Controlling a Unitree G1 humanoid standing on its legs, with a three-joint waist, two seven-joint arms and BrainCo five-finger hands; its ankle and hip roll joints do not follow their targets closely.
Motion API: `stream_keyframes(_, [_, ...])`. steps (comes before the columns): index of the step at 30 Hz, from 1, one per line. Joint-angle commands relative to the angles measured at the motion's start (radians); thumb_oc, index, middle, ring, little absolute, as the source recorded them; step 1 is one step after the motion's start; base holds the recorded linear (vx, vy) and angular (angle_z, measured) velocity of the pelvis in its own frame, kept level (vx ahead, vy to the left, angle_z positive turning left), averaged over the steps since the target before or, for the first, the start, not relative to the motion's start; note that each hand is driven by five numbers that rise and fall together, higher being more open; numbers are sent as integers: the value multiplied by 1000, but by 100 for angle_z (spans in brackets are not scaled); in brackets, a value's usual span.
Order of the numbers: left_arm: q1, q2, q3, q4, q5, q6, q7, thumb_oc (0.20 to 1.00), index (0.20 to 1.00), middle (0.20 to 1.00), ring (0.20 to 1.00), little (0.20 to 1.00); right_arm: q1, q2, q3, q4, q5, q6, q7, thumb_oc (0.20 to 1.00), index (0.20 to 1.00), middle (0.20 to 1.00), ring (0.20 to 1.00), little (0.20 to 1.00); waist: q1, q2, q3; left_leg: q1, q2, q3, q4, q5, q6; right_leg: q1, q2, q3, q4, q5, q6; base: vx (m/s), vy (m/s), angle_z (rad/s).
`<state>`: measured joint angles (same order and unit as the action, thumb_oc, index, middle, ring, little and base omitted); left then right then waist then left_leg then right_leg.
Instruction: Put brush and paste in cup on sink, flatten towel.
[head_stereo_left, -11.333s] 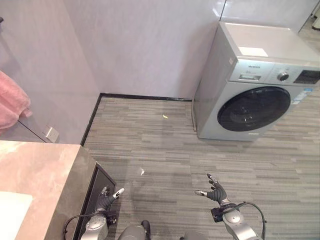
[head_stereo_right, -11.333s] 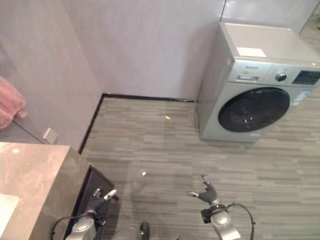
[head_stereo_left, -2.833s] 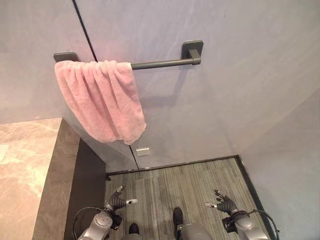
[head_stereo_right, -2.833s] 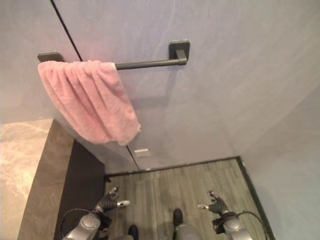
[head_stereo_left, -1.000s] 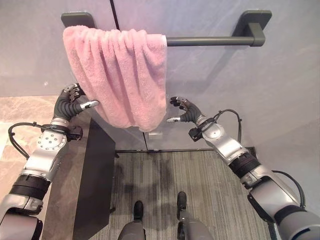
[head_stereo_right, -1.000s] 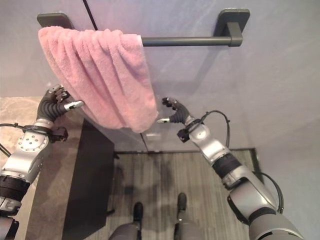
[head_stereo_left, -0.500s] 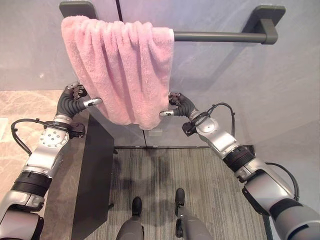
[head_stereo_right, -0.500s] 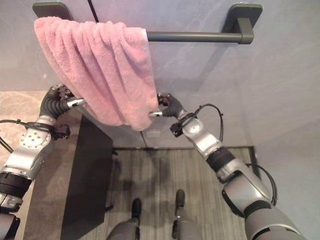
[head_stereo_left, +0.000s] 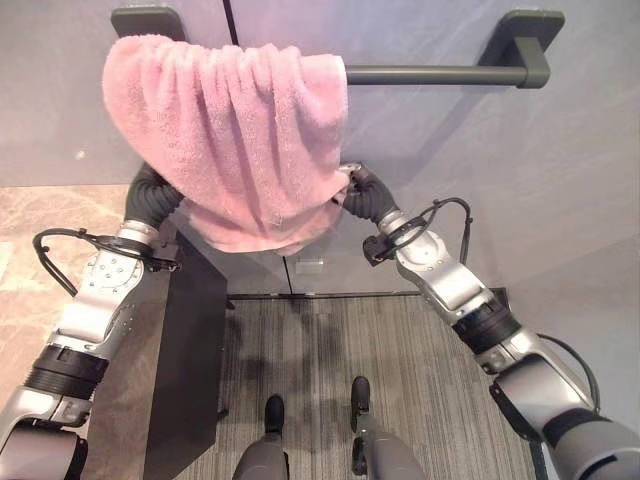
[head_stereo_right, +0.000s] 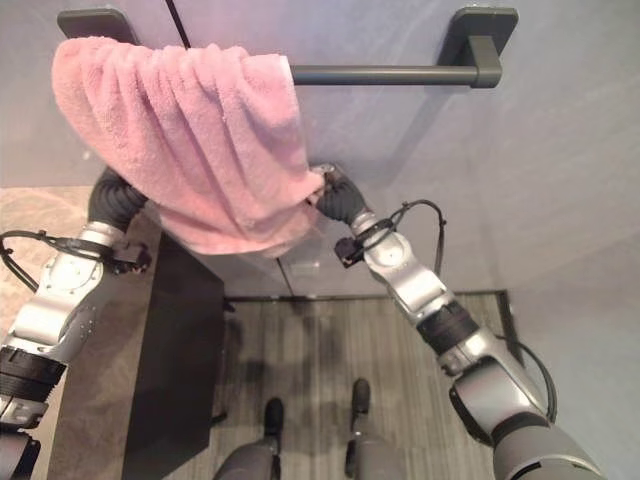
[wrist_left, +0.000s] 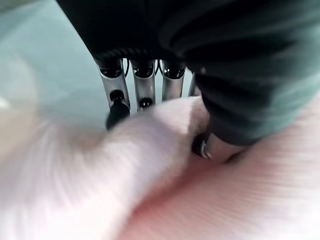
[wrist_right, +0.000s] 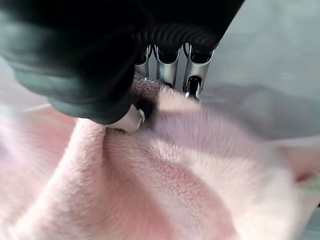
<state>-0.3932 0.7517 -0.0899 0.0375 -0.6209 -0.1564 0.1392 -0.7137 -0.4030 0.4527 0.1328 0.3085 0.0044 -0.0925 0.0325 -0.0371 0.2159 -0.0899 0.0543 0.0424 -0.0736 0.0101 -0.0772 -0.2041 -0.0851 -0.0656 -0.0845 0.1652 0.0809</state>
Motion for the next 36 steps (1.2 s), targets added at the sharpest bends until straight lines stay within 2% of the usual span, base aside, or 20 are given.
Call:
stream_keyframes(1, [87,-61,72,-125,-7,-94,25,200,200,200,200,200,59,18,-79,-161,-3,-114,-8,200,200,200,200,200,-17,-17,-47,-30,-86,-9,132,-78,80,30,-80,49,62,-43,89,0,0,0])
stream_keyframes(4, [192,-123,107,-219,25,-93,-2,200,200,200,200,200,171,18,-131,-262,-24,-146,13,200,200,200,200,200,-22,-16,-48,-27,-89,-11,126,-79,82,31,-81,54,60,-46,88,0,0,0])
stream_keyframes(6, [230,-151,107,-208,58,-84,-5,200,200,200,200,200,213,21,-134,-259,-53,-148,16,200,200,200,200,200,-22,-15,-46,-26,-91,-11,123,-76,82,31,-80,56,59,-46,89,0,0,0])
stream_keyframes(10, [268,-178,39,-45,150,-19,2,200,200,200,200,200,281,50,-92,-157,-19,-107,21,200,200,200,200,200,-22,-8,-48,-24,-89,-8,118,-68,81,33,-80,56,57,-44,86,-42,-13,-1])
stream_keyframes(11, [267,-179,9,45,190,25,7,200,200,200,200,200,289,60,-64,-100,-24,-70,17,200,200,200,200,200,-21,-1,-52,-19,-87,-8,112,-61,79,40,-80,53,54,-44,83,-56,-16,0])
stream_keyframes(14, [260,-166,2,62,256,44,20,200,200,200,200,200,274,87,-60,-103,11,-59,0,200,200,200,200,200,-20,10,-62,-11,-83,-9,94,-49,75,48,-79,48,43,-42,82,-14,-3,0])
stream_keyframes(19, [245,-134,52,-73,216,12,35,200,200,200,200,200,194,68,-86,-225,16,-87,-18,200,200,200,200,200,-18,12,-80,5,-81,-13,58,-29,68,58,-76,44,32,-39,79,-26,-22,0])
stream_keyframes(20, [230,-121,96,-159,201,-16,59,200,200,200,200,200,152,63,-113,-290,18,-114,-34,200,200,200,200,200,-14,13,-91,15,-78,-15,47,-25,66,66,-73,42,25,-39,80,-20,-34,1])
stream_keyframes(24, [218,-129,134,-250,184,-45,70,200,200,200,200,200,129,72,-138,-362,17,-140,-50,200,200,200,200,200,-15,13,-104,30,-76,-17,28,-15,64,78,-70,42,15,-39,80,-5,-8,1])
stream_keyframes(25, [212,-147,144,-290,156,-69,72,200,200,200,200,200,125,78,-152,-408,23,-160,-49,200,200,200,200,200,-17,14,-112,37,-74,-16,15,-9,61,83,-67,43,10,-38,80,0,0,0])
stream_keyframes(31, [214,-167,163,-338,172,-81,83,200,200,200,200,200,152,85,-169,-463,40,-174,-43,200,200,200,200,200,-21,15,-127,44,-64,-16,-9,8,49,91,-62,40,5,-42,78,-3,-5,0])
stream_keyframes(33, [227,-203,160,-366,134,-93,64,200,200,200,200,200,209,79,-203,-504,37,-187,-43,200,200,200,200,200,-31,17,-136,51,-59,-16,-12,9,45,96,-62,38,4,-44,76,0,0,0])
stream_keyframes(36, [268,-240,121,-317,123,-72,54,200,200,200,200,200,267,89,-204,-481,14,-192,-49,200,200,200,200,200,-39,22,-138,61,-56,-14,-13,9,45,105,-62,36,4,-45,76,0,0,0])
